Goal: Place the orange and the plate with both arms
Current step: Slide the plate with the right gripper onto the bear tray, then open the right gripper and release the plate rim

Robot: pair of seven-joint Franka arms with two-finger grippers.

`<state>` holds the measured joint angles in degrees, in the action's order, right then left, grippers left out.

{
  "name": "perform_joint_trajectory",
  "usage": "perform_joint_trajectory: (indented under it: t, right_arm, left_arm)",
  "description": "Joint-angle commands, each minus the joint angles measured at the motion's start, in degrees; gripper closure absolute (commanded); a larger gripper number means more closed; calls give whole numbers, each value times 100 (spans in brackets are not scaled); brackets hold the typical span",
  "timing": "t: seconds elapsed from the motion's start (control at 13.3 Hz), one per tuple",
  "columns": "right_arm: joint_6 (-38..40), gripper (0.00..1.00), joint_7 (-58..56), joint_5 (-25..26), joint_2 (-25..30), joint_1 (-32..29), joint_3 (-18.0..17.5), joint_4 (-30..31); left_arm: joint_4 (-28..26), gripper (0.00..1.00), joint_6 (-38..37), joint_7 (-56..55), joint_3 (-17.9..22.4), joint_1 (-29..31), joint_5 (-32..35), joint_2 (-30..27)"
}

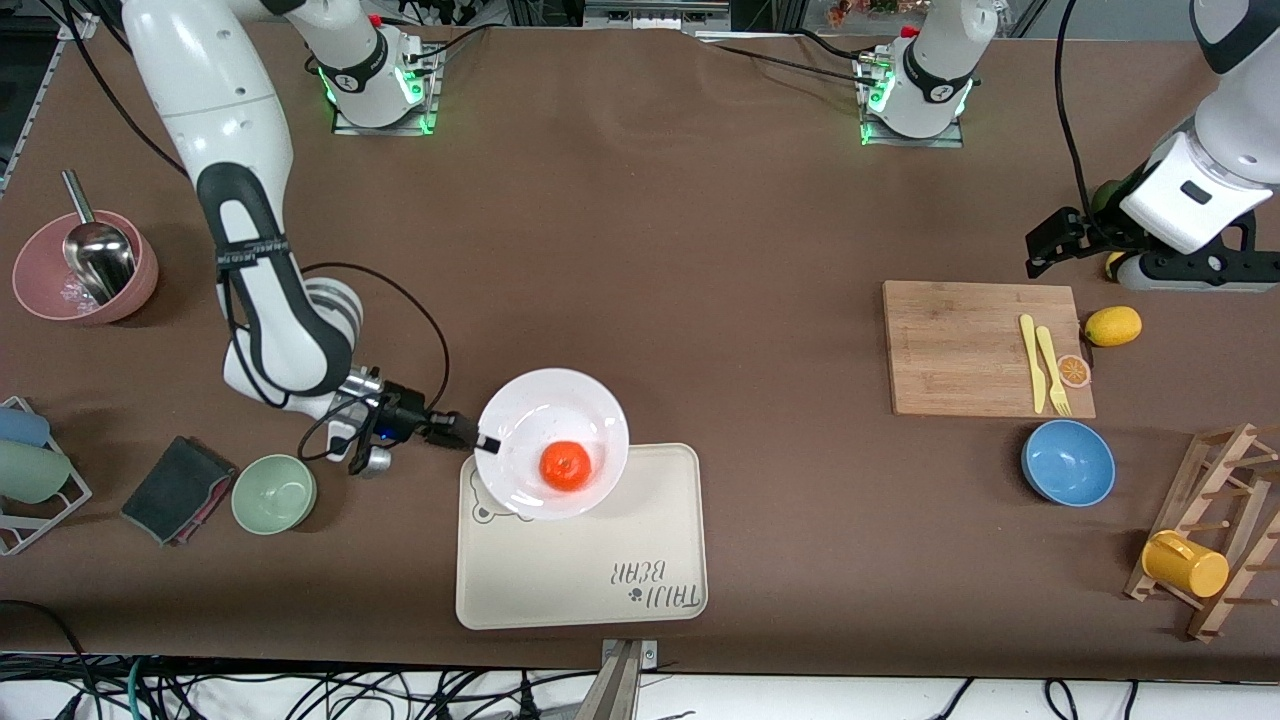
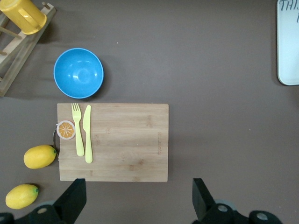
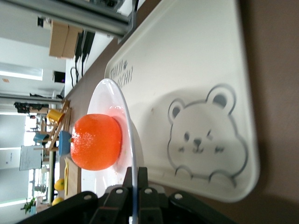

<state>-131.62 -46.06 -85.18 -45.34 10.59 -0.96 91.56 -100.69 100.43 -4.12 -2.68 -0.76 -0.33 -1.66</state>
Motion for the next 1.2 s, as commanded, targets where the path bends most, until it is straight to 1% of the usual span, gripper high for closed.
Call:
perform_joint_trajectory:
  t: [0.0,0.23,0.38,0.6,0.68,0.75,0.83,0.9,0.98,1.13]
  right_arm:
    - [-117,100,88,-227,-623,-31,-53,-910]
    - [-389,100,80,-201,-1001,-49,-53,-1333]
    - [-487,100,80,-192,-1248,-40,-53,-1587]
    - [-610,100,80,-192,-1310,-40,-53,-1624]
    - [-610,100,71,-183,-1310,-40,-53,-1632]
    - [-680,68,36,-183,-1310,-40,-53,-1624]
    - [-802,3,-43,-183,-1302,-31,-53,-1624]
    - [-821,0,-69,-175,-1284,-22,-45,-1632]
    - [-821,0,-70,-175,-1275,-22,-44,-1624]
    - [-821,0,-70,9,-1249,-22,-44,-1632]
  left_arm:
    - [-30,0,187,131,92,-12,-11,-1]
    - [-21,0,178,139,92,-91,164,-80]
    - [-30,0,152,148,92,-74,165,-98]
    - [14,0,161,175,83,-21,174,-19]
    - [127,0,152,175,74,-21,174,25]
    - [163,0,91,183,66,-21,174,16]
    - [181,0,82,175,48,-29,174,16]
    - [181,0,82,157,57,-21,174,16]
    - [207,0,99,183,74,-12,174,25]
    - [269,0,99,201,92,84,165,16]
